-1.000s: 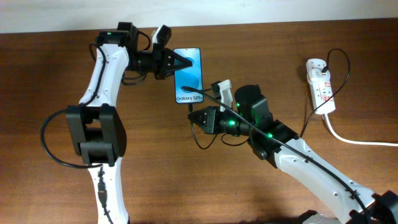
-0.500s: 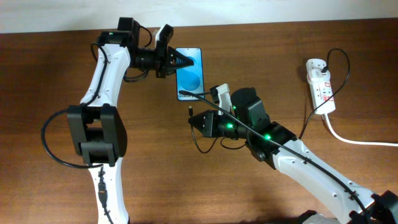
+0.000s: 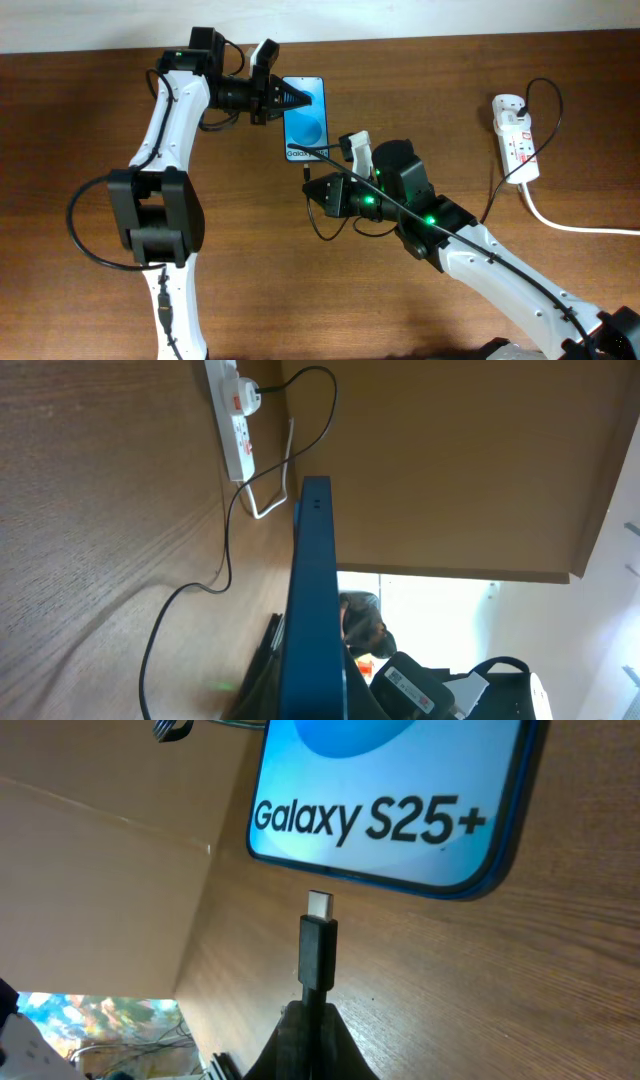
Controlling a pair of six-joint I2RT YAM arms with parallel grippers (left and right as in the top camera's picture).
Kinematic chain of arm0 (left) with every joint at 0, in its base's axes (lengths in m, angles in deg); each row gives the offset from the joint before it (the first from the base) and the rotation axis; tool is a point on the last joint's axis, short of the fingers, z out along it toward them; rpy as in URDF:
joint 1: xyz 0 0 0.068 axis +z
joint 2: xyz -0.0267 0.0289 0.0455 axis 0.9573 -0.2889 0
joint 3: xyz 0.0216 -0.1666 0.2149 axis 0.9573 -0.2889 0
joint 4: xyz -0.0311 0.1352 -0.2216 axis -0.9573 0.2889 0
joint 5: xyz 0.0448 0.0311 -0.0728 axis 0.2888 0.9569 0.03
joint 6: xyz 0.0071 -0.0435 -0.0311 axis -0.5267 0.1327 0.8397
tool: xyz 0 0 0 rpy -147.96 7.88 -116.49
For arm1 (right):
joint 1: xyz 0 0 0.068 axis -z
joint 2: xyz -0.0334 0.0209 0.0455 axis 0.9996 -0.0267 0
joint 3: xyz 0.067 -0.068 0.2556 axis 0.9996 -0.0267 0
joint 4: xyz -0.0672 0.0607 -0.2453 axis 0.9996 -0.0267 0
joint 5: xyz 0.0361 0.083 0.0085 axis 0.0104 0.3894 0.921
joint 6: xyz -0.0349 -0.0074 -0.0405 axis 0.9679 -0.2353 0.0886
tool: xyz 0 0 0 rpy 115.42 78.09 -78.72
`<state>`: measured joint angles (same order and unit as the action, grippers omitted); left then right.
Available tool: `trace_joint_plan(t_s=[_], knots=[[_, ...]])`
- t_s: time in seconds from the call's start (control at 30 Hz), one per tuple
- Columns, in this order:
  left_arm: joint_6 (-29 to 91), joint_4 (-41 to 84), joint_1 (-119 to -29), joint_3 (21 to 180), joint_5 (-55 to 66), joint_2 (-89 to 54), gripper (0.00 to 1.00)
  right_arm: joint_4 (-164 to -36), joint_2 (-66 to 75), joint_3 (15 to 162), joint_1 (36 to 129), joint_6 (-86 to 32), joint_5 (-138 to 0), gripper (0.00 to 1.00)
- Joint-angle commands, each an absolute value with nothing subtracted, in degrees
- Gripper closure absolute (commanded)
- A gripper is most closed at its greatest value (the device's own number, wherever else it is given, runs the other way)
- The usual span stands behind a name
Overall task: Plug charger to phone and switch on socket
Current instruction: 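Push the USB-C plug into the phone port while left gripper holds phone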
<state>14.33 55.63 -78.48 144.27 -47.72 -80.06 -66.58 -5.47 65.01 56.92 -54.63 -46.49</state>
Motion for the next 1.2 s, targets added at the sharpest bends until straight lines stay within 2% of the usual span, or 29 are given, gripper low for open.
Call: trace_joint_plan(t_s=[0.0,1.17], knots=[[14.9,55.5,-78.3,144.7,-49.8,-79.6,1.00,-66.2,-4.1,65.5,56.7,-53.9,-48.3,0.96],[14.4,55.5,-81.5,144.7,-49.8,-79.6,1.00,-62.3,-4.1,65.5,63.1,-54.1,-47.5,0.96]])
